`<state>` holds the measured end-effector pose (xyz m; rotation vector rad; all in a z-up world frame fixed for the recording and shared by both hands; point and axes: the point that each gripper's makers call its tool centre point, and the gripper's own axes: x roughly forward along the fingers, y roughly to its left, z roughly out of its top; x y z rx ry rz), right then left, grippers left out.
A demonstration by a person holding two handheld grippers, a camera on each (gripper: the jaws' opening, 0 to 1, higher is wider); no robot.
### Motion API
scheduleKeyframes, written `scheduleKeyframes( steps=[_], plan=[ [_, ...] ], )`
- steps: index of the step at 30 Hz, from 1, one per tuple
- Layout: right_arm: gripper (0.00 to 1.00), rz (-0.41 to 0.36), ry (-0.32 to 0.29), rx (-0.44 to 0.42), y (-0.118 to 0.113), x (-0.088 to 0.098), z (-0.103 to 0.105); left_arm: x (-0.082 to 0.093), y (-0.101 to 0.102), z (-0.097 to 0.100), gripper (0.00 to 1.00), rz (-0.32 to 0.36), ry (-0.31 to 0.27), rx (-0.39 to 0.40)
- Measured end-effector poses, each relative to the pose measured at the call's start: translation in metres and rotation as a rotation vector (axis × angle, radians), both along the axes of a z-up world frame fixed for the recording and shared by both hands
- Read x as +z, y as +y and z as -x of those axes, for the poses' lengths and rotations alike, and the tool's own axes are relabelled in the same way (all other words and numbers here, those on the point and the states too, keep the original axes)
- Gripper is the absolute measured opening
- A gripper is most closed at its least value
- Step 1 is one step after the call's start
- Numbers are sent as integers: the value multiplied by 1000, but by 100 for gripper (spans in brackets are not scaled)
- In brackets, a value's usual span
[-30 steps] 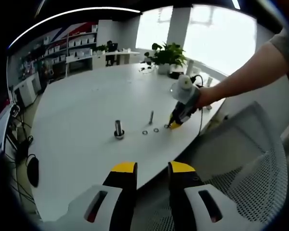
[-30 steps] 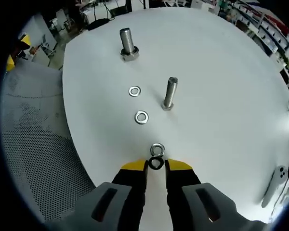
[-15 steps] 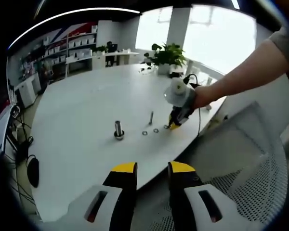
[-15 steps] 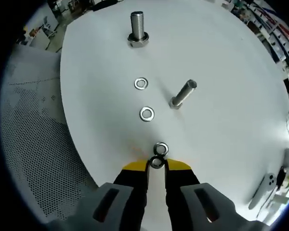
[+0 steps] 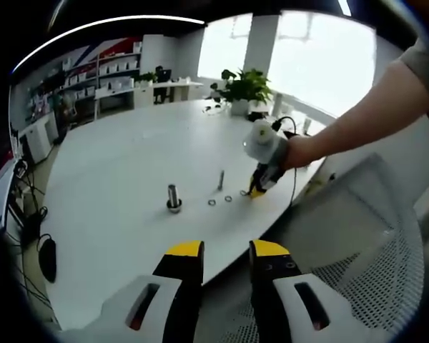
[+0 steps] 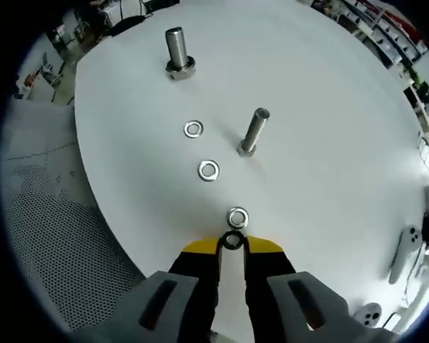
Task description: Place the washer onto the threaded stud by aligning its center hole with the stud, sliding it down to the base, and recovering from edge contact or off-axis alignment until the washer reaches the visible bottom stop.
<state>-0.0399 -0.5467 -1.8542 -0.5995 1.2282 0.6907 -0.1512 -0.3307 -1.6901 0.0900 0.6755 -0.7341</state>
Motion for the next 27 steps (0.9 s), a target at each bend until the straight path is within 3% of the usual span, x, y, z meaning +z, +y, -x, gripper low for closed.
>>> scheduleKeyframes(
  steps=[5,13,27],
  plan=[
    [14,-34,4,-52,-4,0,0,2,0,-1,23,5,-10,7],
    [14,-48,-21,-43,1,8,-5,2,0,-1,23,3,-12,1],
    [14,-99,-96,-24,13,45,-30,4,2,-3,23,8,-25,19]
  ],
)
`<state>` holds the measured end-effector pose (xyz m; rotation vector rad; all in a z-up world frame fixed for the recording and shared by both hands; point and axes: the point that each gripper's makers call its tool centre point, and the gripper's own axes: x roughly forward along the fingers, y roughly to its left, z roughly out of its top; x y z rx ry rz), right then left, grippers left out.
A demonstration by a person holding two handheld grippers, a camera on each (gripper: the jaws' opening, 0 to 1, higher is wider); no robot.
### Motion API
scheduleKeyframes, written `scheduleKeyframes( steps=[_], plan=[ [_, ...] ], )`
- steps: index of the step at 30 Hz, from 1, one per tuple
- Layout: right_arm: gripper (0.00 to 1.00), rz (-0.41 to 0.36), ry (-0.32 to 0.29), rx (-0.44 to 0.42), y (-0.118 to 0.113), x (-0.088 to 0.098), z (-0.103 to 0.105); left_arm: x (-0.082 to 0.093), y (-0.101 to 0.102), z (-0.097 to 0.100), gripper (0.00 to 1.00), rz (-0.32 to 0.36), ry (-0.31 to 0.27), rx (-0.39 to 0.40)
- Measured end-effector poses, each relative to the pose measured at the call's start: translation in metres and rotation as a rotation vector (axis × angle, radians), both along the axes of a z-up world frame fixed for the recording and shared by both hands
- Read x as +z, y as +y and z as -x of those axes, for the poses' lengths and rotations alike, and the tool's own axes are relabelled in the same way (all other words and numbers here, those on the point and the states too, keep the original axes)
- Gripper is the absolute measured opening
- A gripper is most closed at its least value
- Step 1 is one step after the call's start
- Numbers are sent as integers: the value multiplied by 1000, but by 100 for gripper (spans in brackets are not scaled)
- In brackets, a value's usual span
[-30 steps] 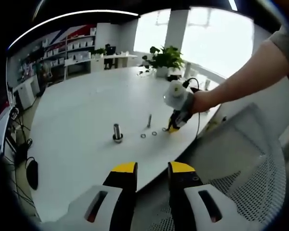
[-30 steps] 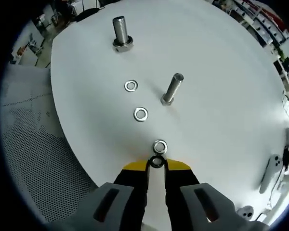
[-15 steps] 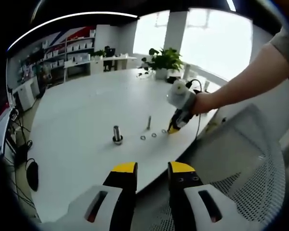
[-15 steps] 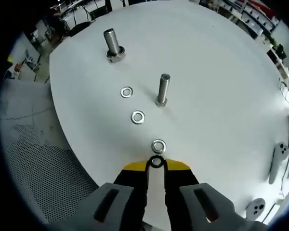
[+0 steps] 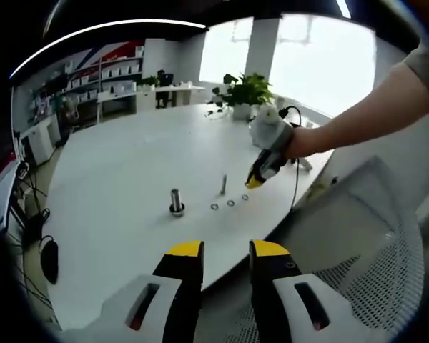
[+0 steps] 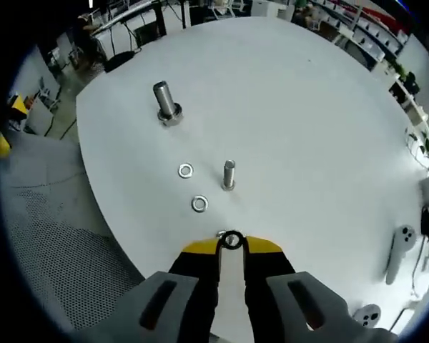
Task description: Place the washer onto the threaded stud by aligning its center hole with the stud, sliding it down to the base, and recovering from edge contact or off-axis alignment until the washer reaches the visible bottom stop.
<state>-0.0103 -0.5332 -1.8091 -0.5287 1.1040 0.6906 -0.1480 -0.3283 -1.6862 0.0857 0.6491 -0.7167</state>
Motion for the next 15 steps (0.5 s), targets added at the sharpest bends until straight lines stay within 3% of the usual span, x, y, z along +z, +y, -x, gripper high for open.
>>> scheduleKeyframes(
  steps=[8,15],
  plan=[
    [14,-43,-40,55,25,17,-11,0,1,-1,23,-4,1,4],
    [14,-43,-67,90,29,26,-15,-1,1,-1,23,-8,6,3]
  ],
)
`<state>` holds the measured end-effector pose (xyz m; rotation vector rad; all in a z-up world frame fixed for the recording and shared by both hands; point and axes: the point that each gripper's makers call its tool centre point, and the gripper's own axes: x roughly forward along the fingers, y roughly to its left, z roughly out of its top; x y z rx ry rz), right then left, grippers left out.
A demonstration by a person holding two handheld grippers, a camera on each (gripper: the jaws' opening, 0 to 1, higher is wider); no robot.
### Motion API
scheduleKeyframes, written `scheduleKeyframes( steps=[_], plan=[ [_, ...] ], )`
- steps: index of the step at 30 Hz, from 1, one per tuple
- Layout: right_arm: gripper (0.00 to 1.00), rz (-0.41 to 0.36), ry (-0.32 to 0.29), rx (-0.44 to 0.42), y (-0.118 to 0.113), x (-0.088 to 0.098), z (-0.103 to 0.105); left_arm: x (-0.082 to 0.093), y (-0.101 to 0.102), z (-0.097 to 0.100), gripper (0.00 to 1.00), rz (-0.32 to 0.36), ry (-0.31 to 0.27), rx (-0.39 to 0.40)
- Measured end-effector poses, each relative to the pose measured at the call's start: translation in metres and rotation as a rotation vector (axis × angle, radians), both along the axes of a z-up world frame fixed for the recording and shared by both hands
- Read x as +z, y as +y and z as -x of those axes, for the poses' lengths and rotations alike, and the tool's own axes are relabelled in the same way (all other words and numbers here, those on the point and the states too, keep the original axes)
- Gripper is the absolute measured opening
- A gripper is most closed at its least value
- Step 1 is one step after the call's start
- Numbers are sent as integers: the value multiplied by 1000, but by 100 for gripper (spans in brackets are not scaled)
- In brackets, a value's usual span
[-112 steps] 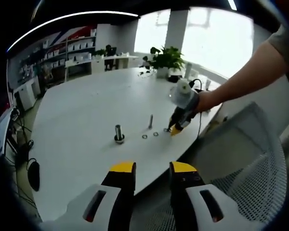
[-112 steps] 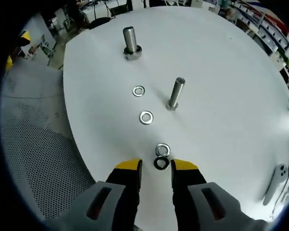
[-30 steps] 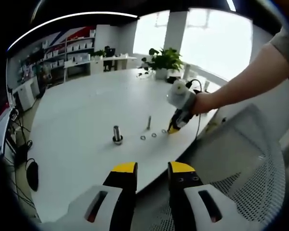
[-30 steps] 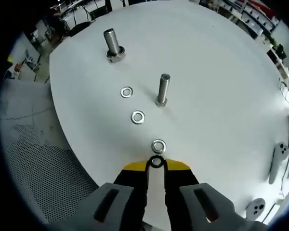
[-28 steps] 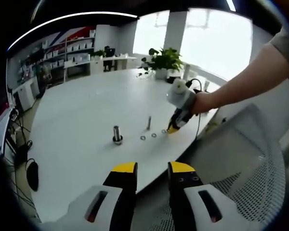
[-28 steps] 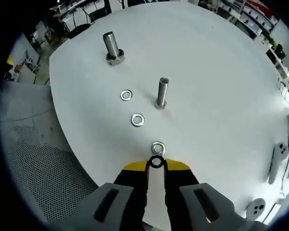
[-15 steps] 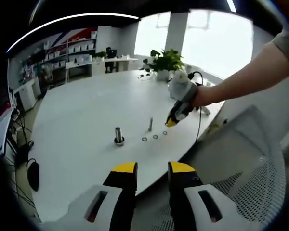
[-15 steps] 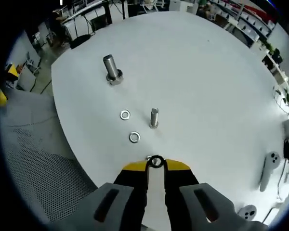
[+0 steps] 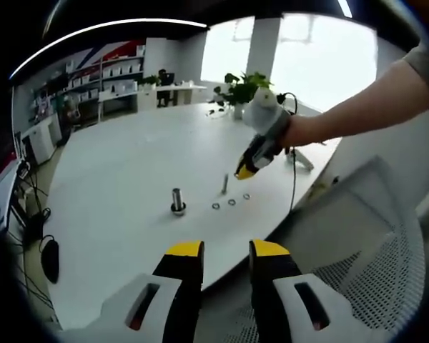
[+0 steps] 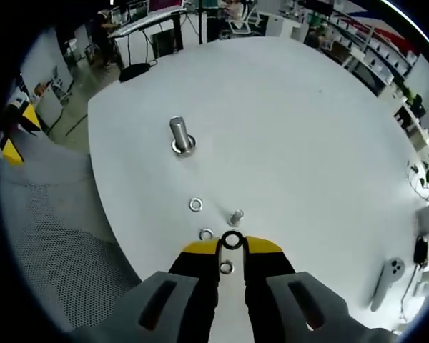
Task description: Place the washer onto the threaded stud by aligning its center hole with the stud, sliding it down to the base, and recovering from edge contact or off-axis alignment until the washer reaches the visible bottom stop.
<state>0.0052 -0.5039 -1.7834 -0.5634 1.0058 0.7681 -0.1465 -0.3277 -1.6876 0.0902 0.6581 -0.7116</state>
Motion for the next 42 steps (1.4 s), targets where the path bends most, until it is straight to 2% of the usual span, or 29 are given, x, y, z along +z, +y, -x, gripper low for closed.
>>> scheduleKeyframes(
  steps=[8,13,19,22,42],
  plan=[
    [14,-13,-7,15,6,6,-7,-1,1,0,23,-8,4,9],
    [14,9,-17,62,14,6,-13,-2,1,0,23,-11,6,9],
    [14,51,1,102,14,-3,-17,-2,1,0,23,-13,10,7],
    [14,53,-9,111,14,-2,-18,-3,2,0,23,-16,13,10],
    [14,103,39,152,17,-15,-17,-1,2,-2,22,-9,2,14]
  ],
)
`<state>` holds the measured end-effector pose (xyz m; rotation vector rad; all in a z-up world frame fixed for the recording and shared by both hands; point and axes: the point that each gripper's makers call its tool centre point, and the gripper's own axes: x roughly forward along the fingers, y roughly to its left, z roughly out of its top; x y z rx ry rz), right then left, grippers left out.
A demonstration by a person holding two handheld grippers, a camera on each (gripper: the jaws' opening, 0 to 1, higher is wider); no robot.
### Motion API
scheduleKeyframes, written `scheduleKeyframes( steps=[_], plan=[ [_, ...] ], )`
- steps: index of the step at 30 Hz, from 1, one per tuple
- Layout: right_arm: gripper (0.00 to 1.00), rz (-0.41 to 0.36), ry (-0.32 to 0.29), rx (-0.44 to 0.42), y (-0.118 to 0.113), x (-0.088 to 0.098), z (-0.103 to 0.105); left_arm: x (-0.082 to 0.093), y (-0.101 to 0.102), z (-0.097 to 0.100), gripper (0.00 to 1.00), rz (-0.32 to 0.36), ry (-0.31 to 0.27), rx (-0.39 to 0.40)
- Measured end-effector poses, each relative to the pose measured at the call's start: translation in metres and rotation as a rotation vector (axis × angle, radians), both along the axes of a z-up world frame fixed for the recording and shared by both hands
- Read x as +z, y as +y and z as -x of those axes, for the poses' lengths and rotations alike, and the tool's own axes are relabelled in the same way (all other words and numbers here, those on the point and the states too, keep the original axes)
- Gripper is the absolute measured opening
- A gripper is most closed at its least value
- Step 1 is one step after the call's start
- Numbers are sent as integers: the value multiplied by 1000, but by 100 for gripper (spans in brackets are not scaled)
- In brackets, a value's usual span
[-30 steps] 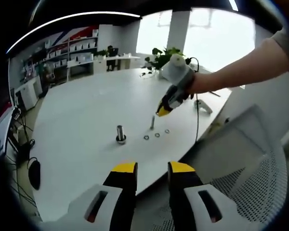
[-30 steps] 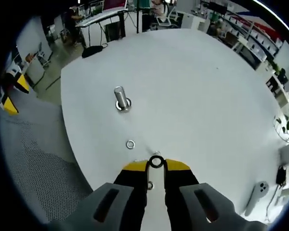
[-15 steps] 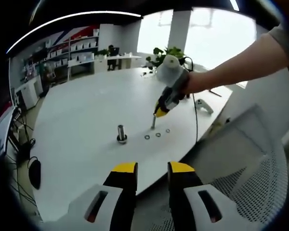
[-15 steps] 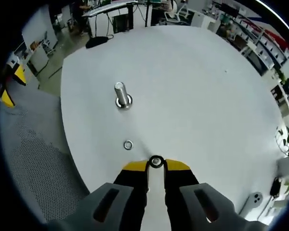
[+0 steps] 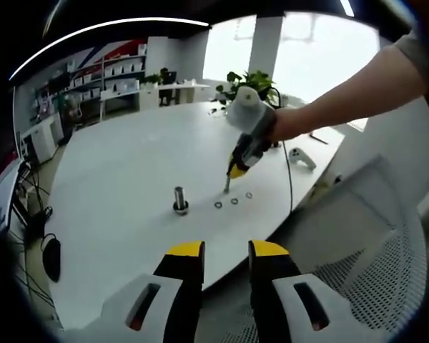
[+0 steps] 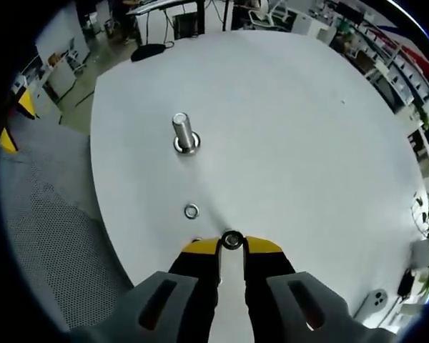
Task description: Place the washer onto the threaded stud by aligning its center hole with the stud, sliding it down to the base, and recovering from edge contact or off-axis alignment until the washer reaches the visible bottom stop.
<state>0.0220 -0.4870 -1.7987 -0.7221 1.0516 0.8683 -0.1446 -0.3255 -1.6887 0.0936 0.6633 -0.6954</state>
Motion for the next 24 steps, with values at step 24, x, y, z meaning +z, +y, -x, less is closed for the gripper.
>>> scheduleKeyframes(
  steps=[24],
  plan=[
    [14,94,75,35,-4,-45,-4,-3,1,2,22,-11,15,-5]
  ],
)
